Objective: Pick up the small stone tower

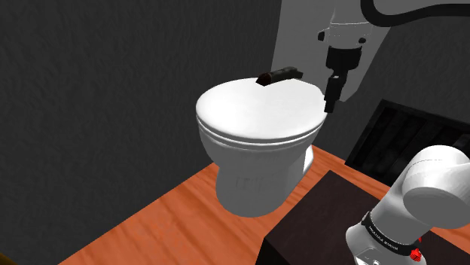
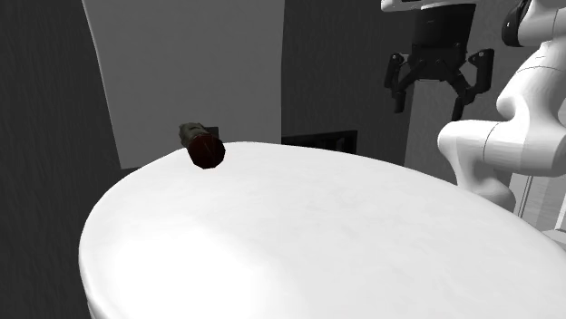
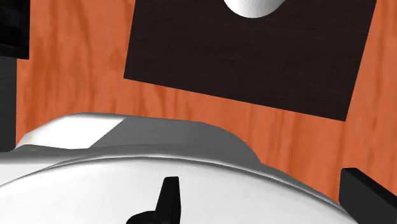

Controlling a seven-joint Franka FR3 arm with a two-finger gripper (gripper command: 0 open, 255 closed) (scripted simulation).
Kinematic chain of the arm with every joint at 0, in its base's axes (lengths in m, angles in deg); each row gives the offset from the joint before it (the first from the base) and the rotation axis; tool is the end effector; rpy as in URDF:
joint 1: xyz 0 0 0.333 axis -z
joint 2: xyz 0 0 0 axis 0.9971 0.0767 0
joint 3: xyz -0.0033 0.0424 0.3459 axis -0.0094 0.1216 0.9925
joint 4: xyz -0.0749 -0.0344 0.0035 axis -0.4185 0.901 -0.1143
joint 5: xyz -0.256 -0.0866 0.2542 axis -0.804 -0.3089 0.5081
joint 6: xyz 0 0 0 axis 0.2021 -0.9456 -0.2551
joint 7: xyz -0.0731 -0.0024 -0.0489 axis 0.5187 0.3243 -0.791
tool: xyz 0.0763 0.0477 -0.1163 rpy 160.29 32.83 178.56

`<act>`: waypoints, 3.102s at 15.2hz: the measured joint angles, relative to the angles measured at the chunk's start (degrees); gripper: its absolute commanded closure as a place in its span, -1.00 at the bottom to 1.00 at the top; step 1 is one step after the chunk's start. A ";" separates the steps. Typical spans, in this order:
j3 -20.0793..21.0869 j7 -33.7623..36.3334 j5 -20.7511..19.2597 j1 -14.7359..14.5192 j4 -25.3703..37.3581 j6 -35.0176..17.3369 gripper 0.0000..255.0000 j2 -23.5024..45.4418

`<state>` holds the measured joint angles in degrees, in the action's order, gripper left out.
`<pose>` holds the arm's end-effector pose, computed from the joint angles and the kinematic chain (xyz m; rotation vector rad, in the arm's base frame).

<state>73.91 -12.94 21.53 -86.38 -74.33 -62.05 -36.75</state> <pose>0.2522 0.0195 0.5533 3.0109 0.3593 -0.1966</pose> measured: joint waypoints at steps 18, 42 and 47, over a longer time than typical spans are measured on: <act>-24.06 -49.13 -9.35 -5.22 12.76 -15.12 -1.00 19.43; -32.58 -106.48 16.65 -2.34 56.72 -15.48 -1.00 65.42; -32.51 -106.73 16.76 -2.47 55.04 -17.24 1.00 65.54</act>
<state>41.40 -119.67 38.28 -88.85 -19.29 -79.29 28.80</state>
